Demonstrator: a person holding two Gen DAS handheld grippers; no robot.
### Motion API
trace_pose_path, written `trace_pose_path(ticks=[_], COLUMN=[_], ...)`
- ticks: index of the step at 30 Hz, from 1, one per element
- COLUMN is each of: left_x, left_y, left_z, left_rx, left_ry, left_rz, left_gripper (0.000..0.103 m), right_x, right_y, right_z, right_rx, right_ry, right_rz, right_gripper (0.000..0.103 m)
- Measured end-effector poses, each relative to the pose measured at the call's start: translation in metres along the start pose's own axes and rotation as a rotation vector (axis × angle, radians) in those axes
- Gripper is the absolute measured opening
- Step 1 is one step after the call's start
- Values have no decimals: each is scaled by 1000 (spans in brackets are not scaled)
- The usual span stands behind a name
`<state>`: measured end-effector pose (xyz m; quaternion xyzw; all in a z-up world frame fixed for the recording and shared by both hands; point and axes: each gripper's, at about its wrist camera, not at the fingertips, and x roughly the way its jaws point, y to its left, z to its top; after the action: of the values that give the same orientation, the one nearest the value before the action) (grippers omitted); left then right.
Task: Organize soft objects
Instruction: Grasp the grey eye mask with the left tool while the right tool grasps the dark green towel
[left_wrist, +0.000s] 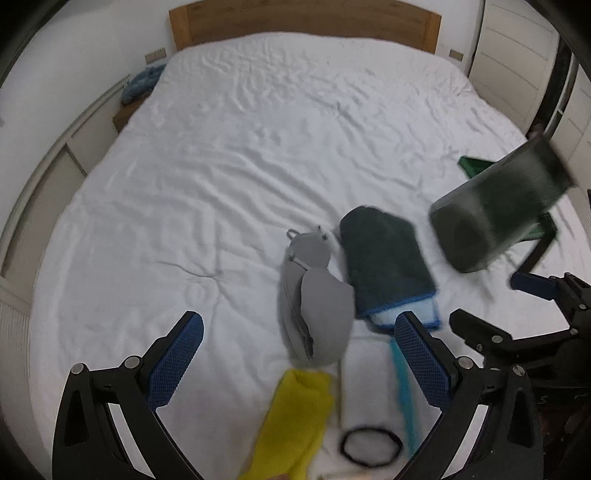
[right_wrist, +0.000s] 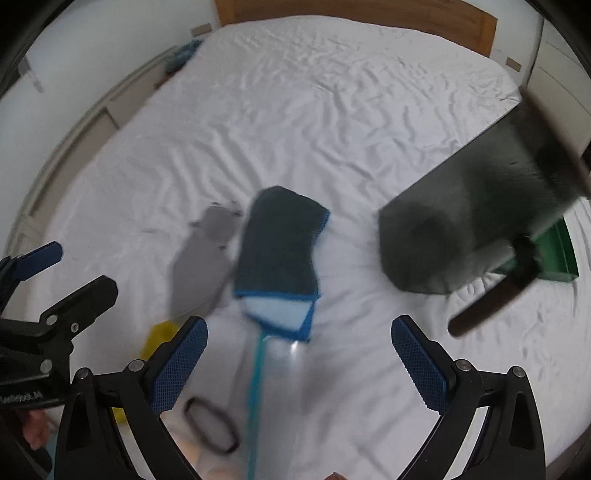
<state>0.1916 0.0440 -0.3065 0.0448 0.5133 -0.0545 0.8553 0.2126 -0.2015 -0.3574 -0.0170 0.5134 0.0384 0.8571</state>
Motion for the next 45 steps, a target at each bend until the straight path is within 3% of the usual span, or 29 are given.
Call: trace_pose_path(ticks=[5,10,15,19,25,28,33,37,39,40,41,42,43,44,45], left_x=[47,78,102,106,121,130,134,141,146,149,150,150,150,149,149], left_y=[2,6,14,8,-5,-10,8,11,5,2,0,-4,-8,-12,-15], left_z=[-1,-4,-1,-4,-5,-6,1,5,9,11,12,13,14,15,16], left_rx=[-14,-2,0,56,104,134,48,36,38,37,36,38,45,52,56], left_ry=[50,88,135,140,179,204,208,233,240,243,243,238,232,227,225], left_rz=[-11,-22,-61,-97,-122,-48,-22,-1,-1,-4,-9,-20,-32,-43,-51], left_gripper=[101,101,101,101,101,101,99,98,91,89,81,71,66,56,48], right_x=[65,103,129,140,165,181,198,211,217,220,220,220,220,219,219], right_y=[-7,-10,-12,-10,-3,0,4,10,13,15,16,17,18,19,22], right_z=[13,23,35,38,41,44,49,50,50,51,51,51,51,52,51], right_rx=[3,7,24,35,25,21,28,25,19,15,9,0,-12,-23,-30], right_ry=[22,28,32,49,111,142,157,172,182,181,177,171,167,162,158], right_rz=[1,2,53,119,152,153,151,135,125,120,118,118,124,133,151], right_gripper=[102,102,102,103,103,103,103,103,102,100,88,74,65,46,33])
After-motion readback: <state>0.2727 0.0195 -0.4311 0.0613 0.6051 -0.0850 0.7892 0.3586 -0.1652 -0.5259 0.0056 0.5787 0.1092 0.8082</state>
